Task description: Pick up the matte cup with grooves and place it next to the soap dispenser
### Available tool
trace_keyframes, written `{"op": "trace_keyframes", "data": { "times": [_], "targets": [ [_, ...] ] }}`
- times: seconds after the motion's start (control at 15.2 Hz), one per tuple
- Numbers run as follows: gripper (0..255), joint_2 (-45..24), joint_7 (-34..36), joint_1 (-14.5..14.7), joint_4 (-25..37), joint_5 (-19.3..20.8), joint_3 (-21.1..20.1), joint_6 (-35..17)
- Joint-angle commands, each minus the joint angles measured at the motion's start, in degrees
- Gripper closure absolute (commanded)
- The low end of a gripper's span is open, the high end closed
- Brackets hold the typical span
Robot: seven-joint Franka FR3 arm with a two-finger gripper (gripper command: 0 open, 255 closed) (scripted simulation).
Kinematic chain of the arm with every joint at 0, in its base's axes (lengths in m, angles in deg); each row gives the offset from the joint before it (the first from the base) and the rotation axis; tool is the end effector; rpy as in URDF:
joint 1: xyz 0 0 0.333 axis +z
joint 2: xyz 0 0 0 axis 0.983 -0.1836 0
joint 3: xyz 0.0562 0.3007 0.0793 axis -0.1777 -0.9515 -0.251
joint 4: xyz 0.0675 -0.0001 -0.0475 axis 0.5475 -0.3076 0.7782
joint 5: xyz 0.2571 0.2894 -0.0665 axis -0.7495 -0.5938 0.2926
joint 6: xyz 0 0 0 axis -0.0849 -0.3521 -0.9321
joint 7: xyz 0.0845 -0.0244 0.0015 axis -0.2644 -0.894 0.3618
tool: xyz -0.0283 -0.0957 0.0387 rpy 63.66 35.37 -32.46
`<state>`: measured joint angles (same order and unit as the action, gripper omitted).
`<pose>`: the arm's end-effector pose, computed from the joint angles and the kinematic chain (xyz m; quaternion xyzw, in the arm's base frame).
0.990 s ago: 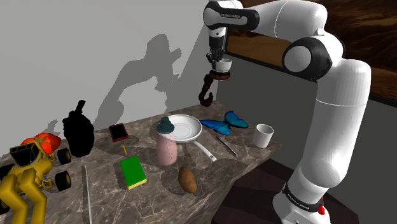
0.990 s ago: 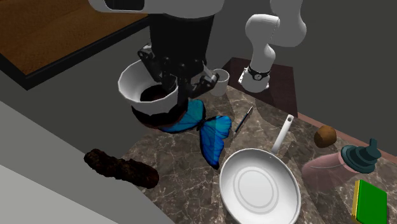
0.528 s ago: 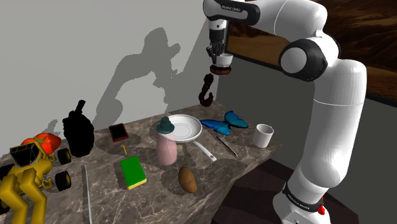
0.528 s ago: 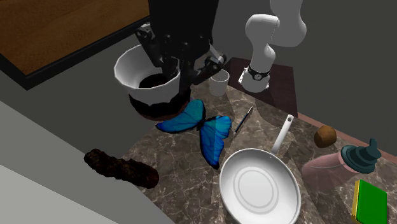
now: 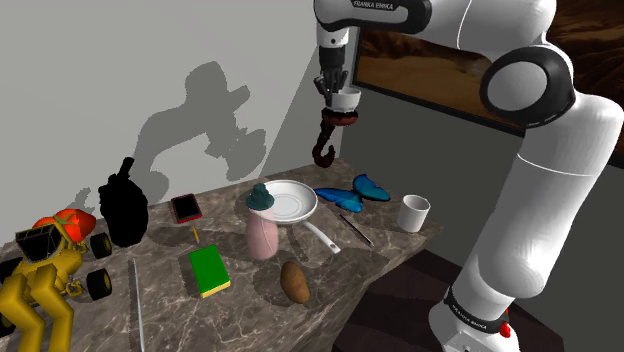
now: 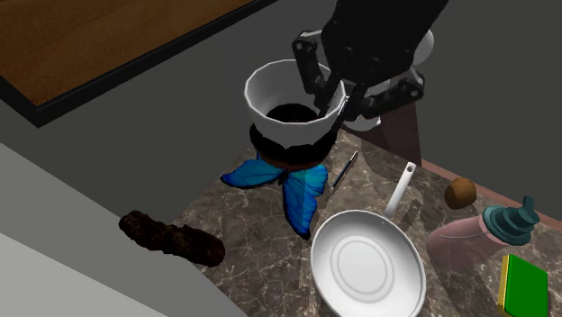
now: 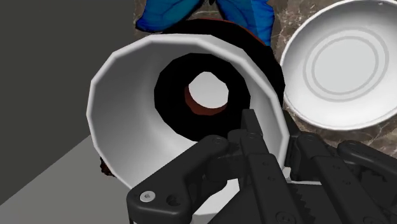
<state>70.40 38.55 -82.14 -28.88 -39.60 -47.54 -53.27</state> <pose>0.5676 -0.1010 0.6512 0.9939 -0.0730 0.0056 0.0821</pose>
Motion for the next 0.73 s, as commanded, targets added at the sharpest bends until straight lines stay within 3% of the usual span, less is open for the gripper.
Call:
{"op": "trace_keyframes", "data": {
  "times": [0.0,0.66],
  "targets": [
    [255,2.5,2.7,1.5,-3.0,0.4,-1.1,-0.1],
    [255,9.7,16.1,8.0,-11.0,0.5,-8.1,1.2]
  ]
}}
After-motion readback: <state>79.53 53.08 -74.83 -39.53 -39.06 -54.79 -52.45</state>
